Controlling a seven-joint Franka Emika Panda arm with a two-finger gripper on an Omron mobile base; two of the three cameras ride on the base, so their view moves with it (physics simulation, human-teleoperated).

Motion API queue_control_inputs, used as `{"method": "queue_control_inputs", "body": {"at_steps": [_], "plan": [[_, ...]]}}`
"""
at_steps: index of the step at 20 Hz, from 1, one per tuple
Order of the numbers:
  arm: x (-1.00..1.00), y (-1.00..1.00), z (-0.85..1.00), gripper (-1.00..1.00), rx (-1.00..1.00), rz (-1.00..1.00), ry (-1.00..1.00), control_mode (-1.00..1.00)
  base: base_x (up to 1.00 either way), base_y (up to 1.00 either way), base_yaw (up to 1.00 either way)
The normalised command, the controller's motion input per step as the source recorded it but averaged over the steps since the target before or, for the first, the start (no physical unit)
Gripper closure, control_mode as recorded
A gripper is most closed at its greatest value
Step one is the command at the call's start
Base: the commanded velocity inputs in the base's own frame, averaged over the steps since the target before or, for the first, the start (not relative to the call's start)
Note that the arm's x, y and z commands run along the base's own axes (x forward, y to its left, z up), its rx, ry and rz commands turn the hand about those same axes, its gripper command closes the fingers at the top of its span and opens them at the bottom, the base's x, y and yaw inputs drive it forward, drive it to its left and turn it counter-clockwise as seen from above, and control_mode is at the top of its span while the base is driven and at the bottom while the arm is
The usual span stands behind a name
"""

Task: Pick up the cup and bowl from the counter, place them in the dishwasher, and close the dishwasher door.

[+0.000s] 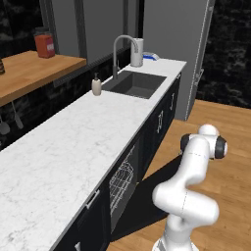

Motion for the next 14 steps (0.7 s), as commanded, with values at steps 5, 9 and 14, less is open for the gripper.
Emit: {"method": "queue_control_inputs", "body": {"at_steps": [5, 9, 14], "plan": [[-1.00, -0.74, -0.37, -1.00, 0.24, 0.00, -0.13, -1.00, 0.00, 0.00, 0.00], [-1.00, -0.31, -0.94, -1.00, 0.11, 0.00, -0.31, -1.00, 0.00, 0.00, 0.00], [-0.32, 0.04, -1.00, -1.00, 0.05, -0.03, -0.35, -1.00, 0.00, 0.00, 0.00]]}}
